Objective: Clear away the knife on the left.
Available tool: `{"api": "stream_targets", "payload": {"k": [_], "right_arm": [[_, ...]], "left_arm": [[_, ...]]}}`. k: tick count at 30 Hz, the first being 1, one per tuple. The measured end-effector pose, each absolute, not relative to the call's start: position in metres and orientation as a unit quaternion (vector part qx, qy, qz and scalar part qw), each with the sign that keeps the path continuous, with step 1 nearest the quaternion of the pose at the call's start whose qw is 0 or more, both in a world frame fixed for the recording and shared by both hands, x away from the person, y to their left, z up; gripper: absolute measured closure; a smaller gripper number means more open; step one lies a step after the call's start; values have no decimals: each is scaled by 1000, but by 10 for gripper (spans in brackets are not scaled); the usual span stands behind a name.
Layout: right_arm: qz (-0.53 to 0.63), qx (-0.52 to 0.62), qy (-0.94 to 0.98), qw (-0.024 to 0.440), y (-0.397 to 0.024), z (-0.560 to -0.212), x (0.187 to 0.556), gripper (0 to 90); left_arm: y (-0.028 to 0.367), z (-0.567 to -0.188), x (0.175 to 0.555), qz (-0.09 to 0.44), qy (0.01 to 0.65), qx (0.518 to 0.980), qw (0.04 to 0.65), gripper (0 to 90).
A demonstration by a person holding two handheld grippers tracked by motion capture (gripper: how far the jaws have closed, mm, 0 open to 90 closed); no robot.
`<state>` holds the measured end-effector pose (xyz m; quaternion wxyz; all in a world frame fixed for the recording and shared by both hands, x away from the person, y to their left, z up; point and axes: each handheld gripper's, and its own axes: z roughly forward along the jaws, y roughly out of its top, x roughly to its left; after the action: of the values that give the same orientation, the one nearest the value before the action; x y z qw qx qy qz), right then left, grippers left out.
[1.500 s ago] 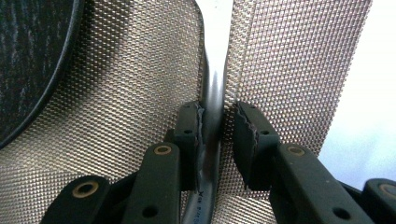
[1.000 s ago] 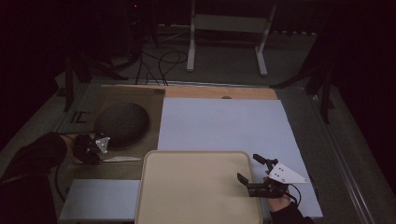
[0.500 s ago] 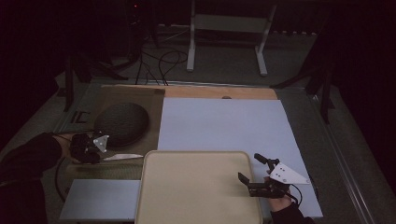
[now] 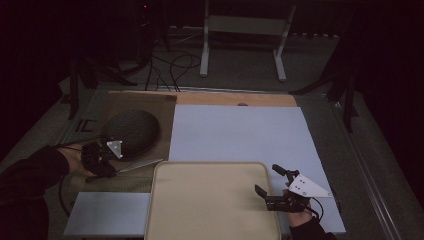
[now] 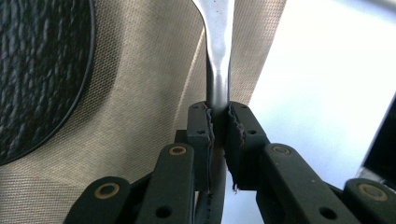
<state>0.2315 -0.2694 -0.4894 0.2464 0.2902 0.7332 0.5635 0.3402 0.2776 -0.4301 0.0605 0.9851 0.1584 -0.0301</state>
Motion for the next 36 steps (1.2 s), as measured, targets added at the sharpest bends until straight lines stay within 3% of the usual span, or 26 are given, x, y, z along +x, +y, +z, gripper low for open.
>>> {"api": "stream_targets", "payload": {"k": [12, 21, 36], "right_arm": [[563, 292, 732, 248, -270, -489, 231, 91], [563, 292, 732, 248, -270, -489, 231, 91], [563, 290, 733, 248, -269, -488, 230, 91]], "left_arm": [[233, -422, 323, -72, 193, 976, 69, 805], [192, -420, 306, -64, 258, 962, 66, 805], [144, -433, 280, -97, 318, 935, 123, 804]]}}
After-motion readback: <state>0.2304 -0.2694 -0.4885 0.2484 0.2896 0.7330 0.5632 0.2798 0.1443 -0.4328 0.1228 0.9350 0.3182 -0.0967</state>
